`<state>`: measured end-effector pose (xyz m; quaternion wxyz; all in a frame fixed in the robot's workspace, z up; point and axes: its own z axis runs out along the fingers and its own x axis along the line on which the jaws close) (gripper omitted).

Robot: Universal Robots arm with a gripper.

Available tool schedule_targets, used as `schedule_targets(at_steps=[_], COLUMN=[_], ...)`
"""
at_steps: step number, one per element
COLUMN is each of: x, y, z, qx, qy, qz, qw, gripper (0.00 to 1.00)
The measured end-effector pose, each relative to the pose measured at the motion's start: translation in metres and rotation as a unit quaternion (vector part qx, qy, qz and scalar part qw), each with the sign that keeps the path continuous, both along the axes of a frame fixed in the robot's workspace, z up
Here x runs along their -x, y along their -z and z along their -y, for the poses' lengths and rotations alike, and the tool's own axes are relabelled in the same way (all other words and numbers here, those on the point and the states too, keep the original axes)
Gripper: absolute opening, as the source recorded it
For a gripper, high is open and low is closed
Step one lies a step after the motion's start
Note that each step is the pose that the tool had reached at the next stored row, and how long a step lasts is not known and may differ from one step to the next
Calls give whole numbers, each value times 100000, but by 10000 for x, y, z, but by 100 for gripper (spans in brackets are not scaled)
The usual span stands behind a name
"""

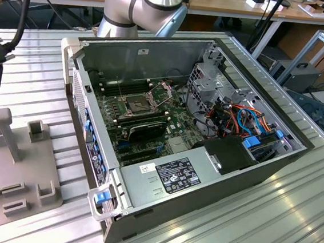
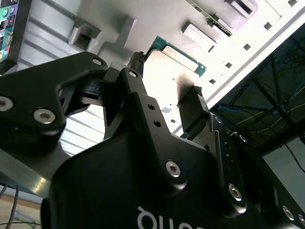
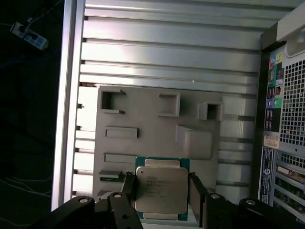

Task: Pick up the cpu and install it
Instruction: 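Pick up the cpu and move it towards the insertion slot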

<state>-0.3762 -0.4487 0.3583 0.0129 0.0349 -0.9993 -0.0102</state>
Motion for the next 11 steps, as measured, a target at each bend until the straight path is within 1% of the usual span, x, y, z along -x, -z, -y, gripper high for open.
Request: schedule_targets(at_steps=[8,11], x=[-213,-276], y=[0,0], z=[0,0], qx=[-1,2], qy=[0,-5], qz=[4,-1], qw=[100000,100000], gripper=[55,55])
